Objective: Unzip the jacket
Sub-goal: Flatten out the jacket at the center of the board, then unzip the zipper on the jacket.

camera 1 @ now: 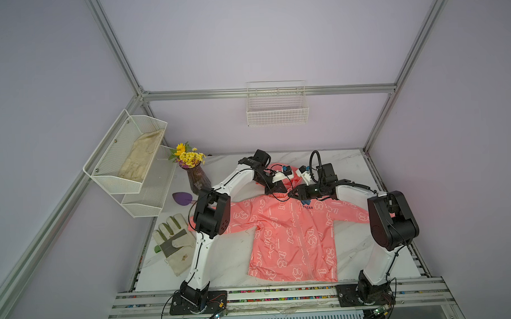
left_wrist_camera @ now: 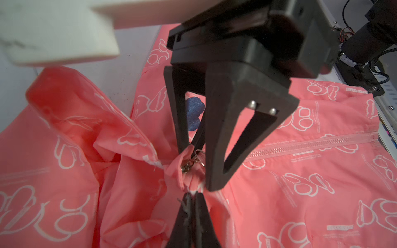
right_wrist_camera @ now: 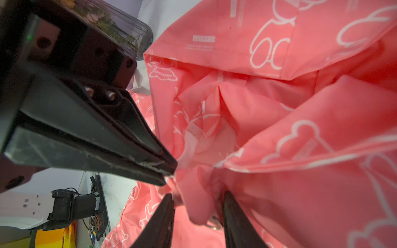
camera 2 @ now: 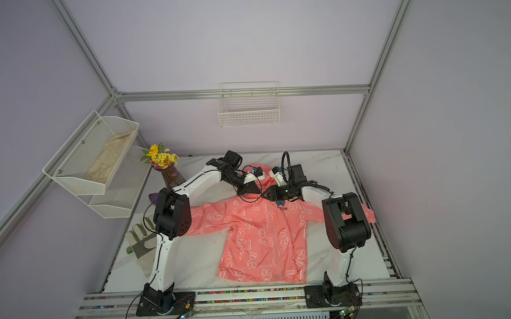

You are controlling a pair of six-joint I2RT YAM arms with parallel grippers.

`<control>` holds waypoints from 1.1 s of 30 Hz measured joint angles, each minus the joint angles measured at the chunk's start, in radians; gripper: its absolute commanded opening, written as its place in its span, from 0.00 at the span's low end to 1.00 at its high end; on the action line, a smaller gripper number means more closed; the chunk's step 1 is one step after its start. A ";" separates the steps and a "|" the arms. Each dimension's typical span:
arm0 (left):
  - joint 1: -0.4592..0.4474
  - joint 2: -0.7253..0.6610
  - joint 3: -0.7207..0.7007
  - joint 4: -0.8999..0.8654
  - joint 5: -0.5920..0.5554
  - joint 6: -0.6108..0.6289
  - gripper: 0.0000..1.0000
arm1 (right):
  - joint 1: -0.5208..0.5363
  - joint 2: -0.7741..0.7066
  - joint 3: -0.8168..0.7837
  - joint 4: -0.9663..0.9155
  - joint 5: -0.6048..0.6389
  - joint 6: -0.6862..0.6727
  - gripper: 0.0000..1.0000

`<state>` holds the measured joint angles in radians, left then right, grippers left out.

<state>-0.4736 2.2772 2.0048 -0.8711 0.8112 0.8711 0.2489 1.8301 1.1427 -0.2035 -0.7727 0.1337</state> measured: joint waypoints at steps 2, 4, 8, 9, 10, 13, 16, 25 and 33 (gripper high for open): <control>0.000 0.000 0.000 0.000 0.000 -0.001 0.00 | 0.011 0.000 0.000 -0.008 0.021 -0.016 0.37; 0.000 0.000 0.000 -0.001 0.000 -0.001 0.00 | 0.016 -0.001 0.000 -0.016 0.043 -0.026 0.34; 0.000 0.000 0.000 -0.001 0.000 -0.008 0.00 | 0.021 -0.010 0.000 -0.030 0.078 -0.038 0.32; 0.000 0.000 0.000 0.000 0.000 -0.008 0.00 | 0.022 -0.012 0.000 -0.031 0.084 -0.039 0.32; 0.000 0.000 0.000 0.000 0.000 -0.013 0.00 | 0.022 -0.015 0.000 -0.033 0.089 -0.041 0.32; 0.000 0.000 0.000 0.000 -0.001 -0.016 0.00 | 0.023 -0.018 0.000 -0.038 0.105 -0.047 0.32; 0.000 0.000 0.000 0.000 -0.001 -0.016 0.00 | 0.023 -0.021 0.000 -0.053 0.114 -0.056 0.32; 0.000 0.000 0.000 0.002 -0.001 -0.016 0.00 | 0.023 -0.029 0.016 -0.107 0.136 -0.081 0.31; 0.000 0.000 0.000 0.002 -0.001 -0.018 0.00 | 0.023 -0.032 0.027 -0.116 0.138 -0.092 0.32</control>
<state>-0.4740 2.2772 2.0048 -0.8688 0.8104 0.8532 0.2722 1.7977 1.1702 -0.3191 -0.6350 0.0422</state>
